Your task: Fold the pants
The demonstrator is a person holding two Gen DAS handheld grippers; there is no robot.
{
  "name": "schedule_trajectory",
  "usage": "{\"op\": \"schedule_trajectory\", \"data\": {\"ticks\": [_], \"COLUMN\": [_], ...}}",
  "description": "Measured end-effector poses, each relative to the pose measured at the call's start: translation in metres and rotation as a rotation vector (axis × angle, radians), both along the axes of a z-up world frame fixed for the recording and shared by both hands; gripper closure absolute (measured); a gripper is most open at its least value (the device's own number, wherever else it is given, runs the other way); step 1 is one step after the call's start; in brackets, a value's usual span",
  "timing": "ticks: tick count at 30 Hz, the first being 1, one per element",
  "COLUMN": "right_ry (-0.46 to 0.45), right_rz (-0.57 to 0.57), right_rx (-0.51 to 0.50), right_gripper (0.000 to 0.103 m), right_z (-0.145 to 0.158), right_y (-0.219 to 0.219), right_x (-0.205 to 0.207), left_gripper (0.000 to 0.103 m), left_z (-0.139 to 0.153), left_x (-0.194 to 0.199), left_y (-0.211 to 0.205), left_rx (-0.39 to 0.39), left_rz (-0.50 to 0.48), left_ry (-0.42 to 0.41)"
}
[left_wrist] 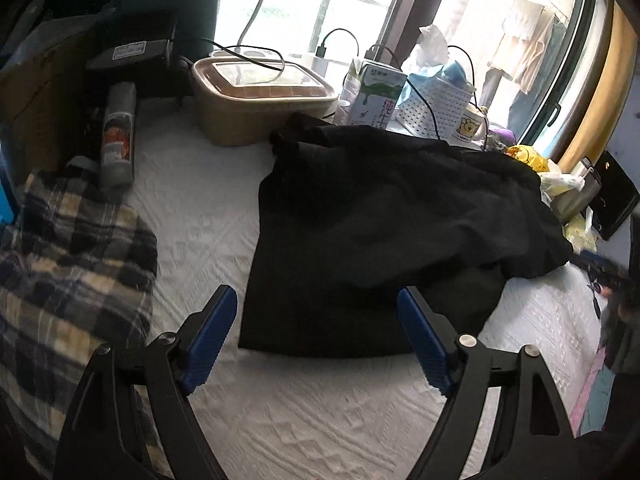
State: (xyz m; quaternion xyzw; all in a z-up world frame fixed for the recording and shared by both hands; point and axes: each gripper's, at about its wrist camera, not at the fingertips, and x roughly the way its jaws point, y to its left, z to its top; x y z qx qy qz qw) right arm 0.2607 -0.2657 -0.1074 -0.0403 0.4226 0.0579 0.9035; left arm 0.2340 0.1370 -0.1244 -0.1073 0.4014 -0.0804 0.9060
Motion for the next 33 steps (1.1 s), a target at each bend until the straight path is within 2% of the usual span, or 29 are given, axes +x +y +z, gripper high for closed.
{"op": "schedule_trajectory", "data": {"ticks": [3,6,9,13,20,26,27,29,30,33], "right_ry": [0.033,0.056,0.073,0.103,0.101,0.055,0.047,0.052,0.065,0.076], "right_rz": [-0.012,0.027,0.047,0.026,-0.056,-0.084,-0.077,-0.051,-0.06,-0.01], "right_rx": [0.046,0.112,0.141,0.248,0.386,0.417,0.424,0.431,0.41,0.405], "right_gripper": [0.0,0.0,0.0,0.0,0.0,0.0,0.004,0.041,0.072,0.089], "right_z": [-0.009,-0.016,-0.023,-0.029,-0.026,-0.027,-0.027,-0.029,-0.032,-0.034], "right_y": [-0.008,-0.003,0.005,0.001,-0.013,-0.012,-0.011,-0.011,-0.011,-0.012], "right_x": [-0.013,-0.016,-0.005,0.019,0.053,0.073,0.075,0.078,0.078,0.075], "left_gripper": [0.021,0.021,0.021,0.021,0.021,0.021,0.021,0.021,0.021,0.02], "left_z": [-0.001,-0.003,-0.003,-0.005,-0.01,-0.015,-0.016,-0.018,-0.019,-0.019], "left_x": [-0.005,-0.007,-0.009,-0.012,-0.01,0.003,0.005,0.009,0.011,0.018], "left_y": [-0.002,-0.003,-0.003,-0.002,-0.001,-0.002,-0.002,-0.006,-0.01,-0.016], "left_rx": [-0.01,-0.005,-0.004,-0.005,-0.021,-0.021,-0.018,0.033,0.073,0.113], "left_rz": [0.01,0.016,0.023,0.042,0.072,0.084,0.086,0.07,0.056,0.047], "left_ry": [0.004,0.014,0.022,0.032,0.058,0.069,0.07,0.052,0.043,0.05]}}
